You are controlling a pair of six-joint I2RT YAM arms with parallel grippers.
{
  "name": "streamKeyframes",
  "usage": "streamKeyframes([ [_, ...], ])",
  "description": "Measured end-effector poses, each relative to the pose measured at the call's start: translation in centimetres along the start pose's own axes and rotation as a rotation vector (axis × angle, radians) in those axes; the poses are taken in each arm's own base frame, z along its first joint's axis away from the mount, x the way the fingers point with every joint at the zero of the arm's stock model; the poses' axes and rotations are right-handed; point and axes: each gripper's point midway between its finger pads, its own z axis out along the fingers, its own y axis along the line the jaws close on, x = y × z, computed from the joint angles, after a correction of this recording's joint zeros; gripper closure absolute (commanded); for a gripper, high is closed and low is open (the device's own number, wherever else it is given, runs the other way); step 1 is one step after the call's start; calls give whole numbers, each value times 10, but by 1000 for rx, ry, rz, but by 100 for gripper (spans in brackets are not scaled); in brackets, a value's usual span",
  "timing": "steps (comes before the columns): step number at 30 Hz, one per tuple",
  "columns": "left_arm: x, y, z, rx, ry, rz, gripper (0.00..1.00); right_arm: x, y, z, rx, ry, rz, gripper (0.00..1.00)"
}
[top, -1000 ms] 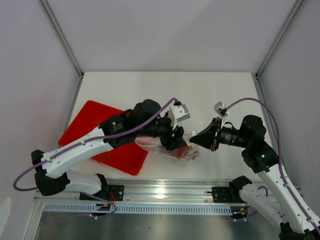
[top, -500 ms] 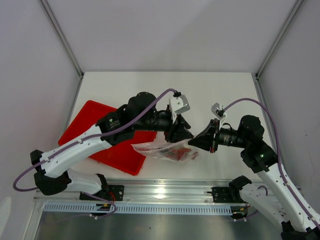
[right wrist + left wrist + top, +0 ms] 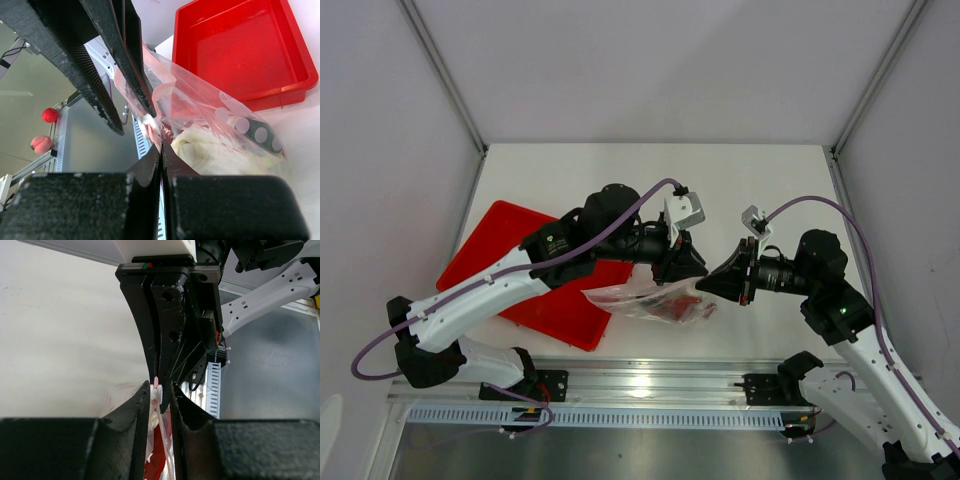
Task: Place the food in the zip-top bag and seal the zipper
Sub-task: Zip the zipper food storage bag at the center of the board.
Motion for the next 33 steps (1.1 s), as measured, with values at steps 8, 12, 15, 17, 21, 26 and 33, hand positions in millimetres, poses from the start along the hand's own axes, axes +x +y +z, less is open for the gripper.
streamKeyframes([
  [8,6,0,1,13,17,-10,77,0,0,0,1,2,2,100],
  [12,11,-1,1,20,30,-18,68,0,0,0,1,1,1,100],
  [15,15,-1,1,22,40,-28,73,0,0,0,1,1,1,100],
  [17,16,0,2,21,44,-33,79,0,0,0,1,2,1,100],
  [21,18,1,1,17,48,-39,90,0,0,0,0,2,1,100],
  [26,18,2,2,18,51,-55,99,1,1,0,-2,10,4,100],
  [33,22,5,3,18,63,-66,99,6,-1,2,-3,43,17,80],
])
